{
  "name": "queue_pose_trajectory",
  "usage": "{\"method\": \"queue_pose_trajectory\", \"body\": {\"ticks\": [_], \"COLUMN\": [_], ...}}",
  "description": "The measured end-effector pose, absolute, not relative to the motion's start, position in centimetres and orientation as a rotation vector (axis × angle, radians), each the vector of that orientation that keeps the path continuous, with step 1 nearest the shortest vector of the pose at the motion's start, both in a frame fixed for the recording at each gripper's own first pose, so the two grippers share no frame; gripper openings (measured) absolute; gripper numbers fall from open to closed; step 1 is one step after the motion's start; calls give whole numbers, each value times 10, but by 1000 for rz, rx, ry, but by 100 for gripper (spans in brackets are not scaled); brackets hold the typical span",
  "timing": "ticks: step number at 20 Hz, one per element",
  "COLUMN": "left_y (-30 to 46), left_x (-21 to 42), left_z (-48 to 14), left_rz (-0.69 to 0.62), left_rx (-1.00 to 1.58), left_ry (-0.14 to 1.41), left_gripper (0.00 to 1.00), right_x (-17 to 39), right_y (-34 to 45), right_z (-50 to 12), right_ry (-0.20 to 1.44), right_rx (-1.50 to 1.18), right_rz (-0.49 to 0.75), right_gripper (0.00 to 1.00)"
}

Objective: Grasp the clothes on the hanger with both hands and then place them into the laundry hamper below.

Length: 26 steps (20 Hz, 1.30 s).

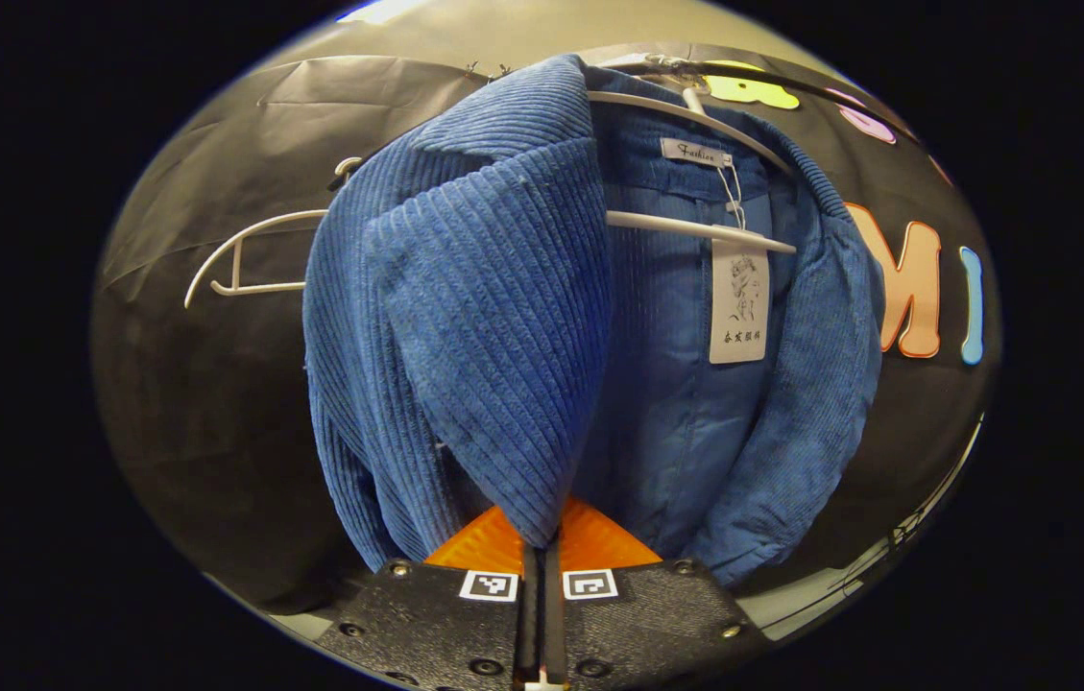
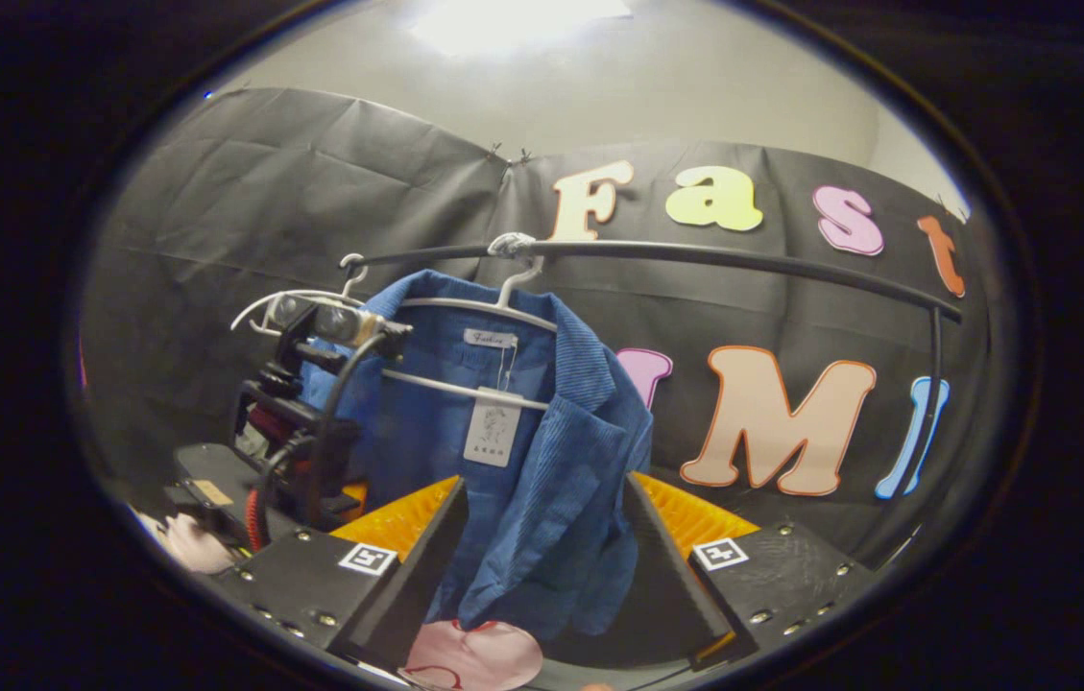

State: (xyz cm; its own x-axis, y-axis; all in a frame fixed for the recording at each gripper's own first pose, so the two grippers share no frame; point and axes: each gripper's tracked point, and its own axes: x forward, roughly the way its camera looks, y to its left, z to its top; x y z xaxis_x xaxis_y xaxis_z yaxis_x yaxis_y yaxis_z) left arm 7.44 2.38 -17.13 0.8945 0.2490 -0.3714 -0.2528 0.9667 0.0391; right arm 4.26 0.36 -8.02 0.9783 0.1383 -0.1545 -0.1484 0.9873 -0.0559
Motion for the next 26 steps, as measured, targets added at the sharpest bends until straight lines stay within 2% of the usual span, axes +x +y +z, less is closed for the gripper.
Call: {"method": "queue_pose_trajectory", "body": {"ticks": [4,10,18,26], "left_y": [25,29,60,86], "left_x": [61,40,19,20], "left_z": [-153,-107,-55,-34], "left_rz": [225,187,243,306], "left_rx": [8,25,52,93], "left_ry": [355,271,201,164], "left_gripper": [2,1,2,1], "right_x": [52,72,100,134], "right_y": [7,17,25,28], "right_z": [-96,-124,-167,-215], "right_ry": [172,205,299,381], "right_rx": [-80,-83,-6,76], "right_rz": [155,173,112,37], "right_gripper": [99,95,95,97]}}
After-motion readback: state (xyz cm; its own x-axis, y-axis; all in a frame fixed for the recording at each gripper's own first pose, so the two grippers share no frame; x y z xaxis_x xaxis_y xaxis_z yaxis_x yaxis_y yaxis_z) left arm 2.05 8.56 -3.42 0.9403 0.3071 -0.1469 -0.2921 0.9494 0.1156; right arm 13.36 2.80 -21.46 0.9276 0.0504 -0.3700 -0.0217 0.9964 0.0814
